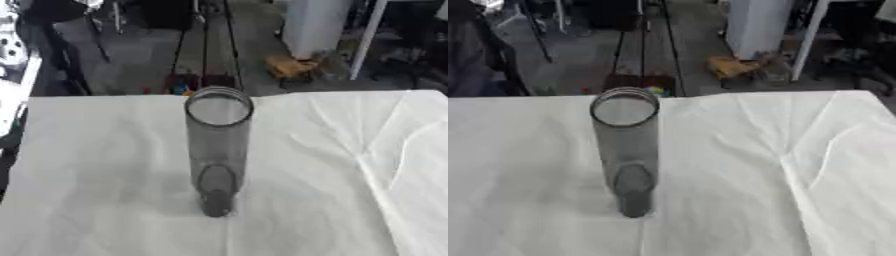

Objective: Arrange flowers into the vase.

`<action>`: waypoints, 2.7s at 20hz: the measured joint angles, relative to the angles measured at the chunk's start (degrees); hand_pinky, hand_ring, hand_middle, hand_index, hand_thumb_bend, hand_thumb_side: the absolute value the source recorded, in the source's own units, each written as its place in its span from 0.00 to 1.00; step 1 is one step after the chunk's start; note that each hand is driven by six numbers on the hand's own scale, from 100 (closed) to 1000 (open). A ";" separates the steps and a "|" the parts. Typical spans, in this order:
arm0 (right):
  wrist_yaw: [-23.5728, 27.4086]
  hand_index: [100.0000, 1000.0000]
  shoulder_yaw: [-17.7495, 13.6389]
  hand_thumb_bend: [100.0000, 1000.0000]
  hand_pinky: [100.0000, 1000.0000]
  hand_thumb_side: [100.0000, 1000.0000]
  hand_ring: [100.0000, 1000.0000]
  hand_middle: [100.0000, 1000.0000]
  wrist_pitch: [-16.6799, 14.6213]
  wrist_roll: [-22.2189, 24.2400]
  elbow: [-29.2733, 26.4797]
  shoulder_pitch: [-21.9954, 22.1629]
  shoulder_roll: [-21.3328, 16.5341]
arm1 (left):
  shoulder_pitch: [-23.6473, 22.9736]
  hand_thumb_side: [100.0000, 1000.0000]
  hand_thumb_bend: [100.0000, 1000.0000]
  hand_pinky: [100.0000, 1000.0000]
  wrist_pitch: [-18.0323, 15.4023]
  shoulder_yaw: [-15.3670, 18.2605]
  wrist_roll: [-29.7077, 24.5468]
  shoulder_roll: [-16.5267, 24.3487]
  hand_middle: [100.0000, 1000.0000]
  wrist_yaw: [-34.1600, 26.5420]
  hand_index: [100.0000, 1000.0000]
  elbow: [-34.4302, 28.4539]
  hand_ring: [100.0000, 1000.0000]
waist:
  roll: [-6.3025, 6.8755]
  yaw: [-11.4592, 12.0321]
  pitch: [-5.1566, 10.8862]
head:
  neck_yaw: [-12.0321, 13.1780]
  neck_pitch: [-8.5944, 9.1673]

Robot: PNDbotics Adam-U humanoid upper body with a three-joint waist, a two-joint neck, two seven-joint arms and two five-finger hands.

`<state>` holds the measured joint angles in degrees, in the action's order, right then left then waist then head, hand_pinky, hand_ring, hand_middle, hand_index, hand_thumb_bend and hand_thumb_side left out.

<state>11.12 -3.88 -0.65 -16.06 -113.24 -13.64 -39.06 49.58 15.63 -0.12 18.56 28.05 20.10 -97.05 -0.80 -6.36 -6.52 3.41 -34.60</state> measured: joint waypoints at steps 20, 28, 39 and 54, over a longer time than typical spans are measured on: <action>0.16 0.82 0.21 0.00 0.63 0.66 0.69 0.70 0.10 0.22 0.30 -0.06 0.37 | 4.96 0.10 1.00 0.00 -9.04 -1.90 3.18 -4.61 0.00 -46.52 0.00 0.53 0.00 | 0.01 -1.06 0.17 | 0.31 0.02; 0.33 0.82 0.33 0.00 0.63 0.66 0.69 0.70 0.11 0.22 0.34 -0.05 0.48 | 5.17 0.11 1.00 0.00 -9.03 -3.04 1.16 -4.27 0.00 -63.14 0.00 1.14 0.00 | 0.03 -1.00 0.35 | 0.21 0.01; 0.41 0.82 0.33 0.00 0.63 0.66 0.69 0.70 0.09 0.21 0.70 0.02 0.49 | 3.75 0.14 1.00 0.00 -2.71 -4.69 -3.61 -5.30 0.00 -72.66 0.00 -2.36 0.00 | 0.22 -0.58 0.54 | -0.08 0.00; 0.41 0.82 0.39 0.00 0.63 0.66 0.69 0.70 0.15 0.38 0.71 -0.50 0.50 | 3.27 0.15 1.00 0.00 1.20 -8.57 -5.08 -6.94 0.00 -71.76 0.00 1.47 0.00 | 0.69 -1.53 0.06 | -0.19 0.46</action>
<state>11.53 -3.49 -0.50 -15.68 -112.53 -14.15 -38.56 52.84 16.84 -8.69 13.48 21.11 -51.67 -95.58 -0.11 -7.90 -6.46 3.22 -34.14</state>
